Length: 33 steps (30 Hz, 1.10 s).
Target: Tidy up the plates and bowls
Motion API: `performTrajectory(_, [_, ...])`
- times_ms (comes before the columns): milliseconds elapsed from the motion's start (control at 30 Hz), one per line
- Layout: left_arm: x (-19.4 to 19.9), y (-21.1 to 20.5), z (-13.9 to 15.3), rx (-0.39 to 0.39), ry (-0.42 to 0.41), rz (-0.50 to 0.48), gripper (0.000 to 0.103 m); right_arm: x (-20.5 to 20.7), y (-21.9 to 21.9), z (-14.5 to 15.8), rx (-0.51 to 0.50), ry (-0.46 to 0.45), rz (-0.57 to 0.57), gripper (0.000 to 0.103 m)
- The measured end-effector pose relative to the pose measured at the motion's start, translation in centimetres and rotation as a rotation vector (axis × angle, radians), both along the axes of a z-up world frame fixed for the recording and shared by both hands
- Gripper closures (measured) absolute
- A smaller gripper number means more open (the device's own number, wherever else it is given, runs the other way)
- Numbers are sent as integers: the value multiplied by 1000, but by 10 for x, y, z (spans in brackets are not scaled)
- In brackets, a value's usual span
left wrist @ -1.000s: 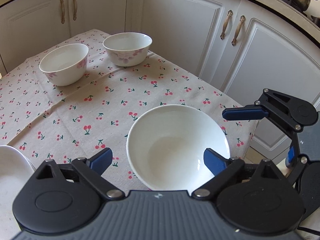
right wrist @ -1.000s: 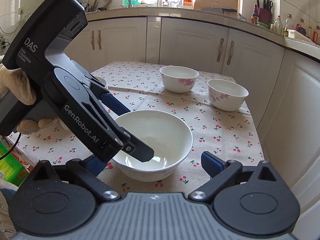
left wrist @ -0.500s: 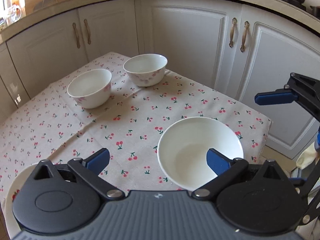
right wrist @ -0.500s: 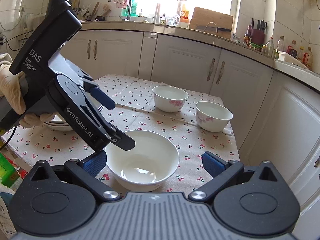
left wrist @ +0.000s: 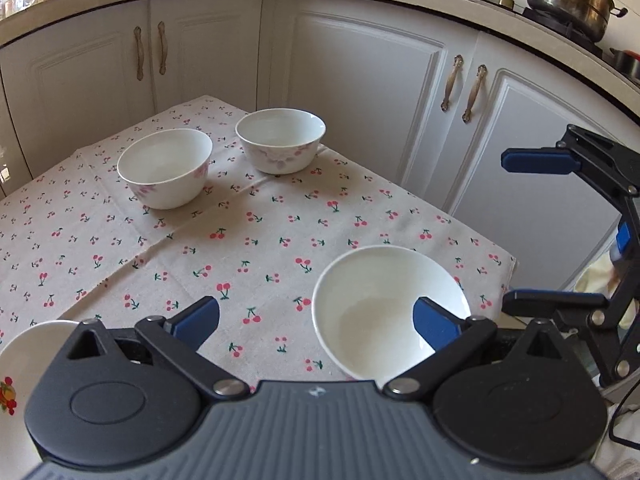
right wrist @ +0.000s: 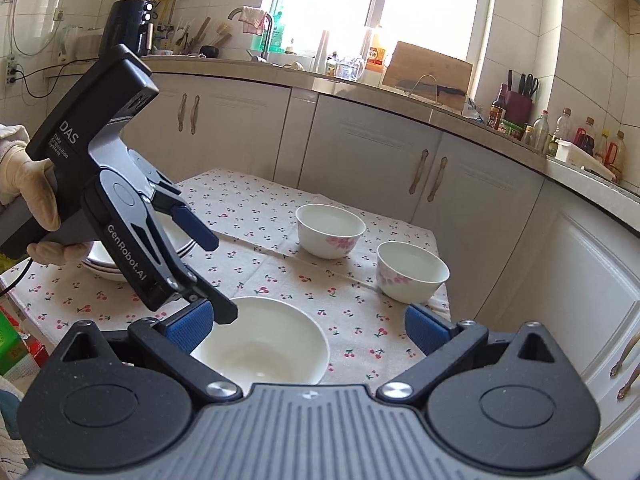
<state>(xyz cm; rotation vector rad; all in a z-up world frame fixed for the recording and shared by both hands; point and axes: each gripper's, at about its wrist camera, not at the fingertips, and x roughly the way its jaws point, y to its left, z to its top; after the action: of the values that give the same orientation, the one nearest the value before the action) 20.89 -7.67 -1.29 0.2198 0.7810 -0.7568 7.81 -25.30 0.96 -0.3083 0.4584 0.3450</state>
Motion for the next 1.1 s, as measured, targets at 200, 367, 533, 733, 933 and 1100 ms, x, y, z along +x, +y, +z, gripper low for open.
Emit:
performTrajectory(200, [32, -21, 4, 16, -67, 42, 1, 47, -23, -1, -20, 24, -16, 0])
performTrajectory(367, [62, -42, 3, -38, -11, 59, 1, 92, -46, -7, -3, 62, -43, 0])
performTrajectory(533, [85, -62, 0, -20, -9, 37, 1, 128, -67, -9, 22, 79, -58, 0])
performTrajectory(733, [103, -86, -6, 75, -47, -15, 1, 165, -87, -17, 53, 116, -50, 0])
performTrajectory(933, [118, -98, -14, 77, -24, -4, 1, 196, -108, -27, 131, 175, -34, 0])
performTrajectory(1100, [125, -114, -19, 93, -36, -49, 1, 221, -117, -34, 162, 215, -14, 0])
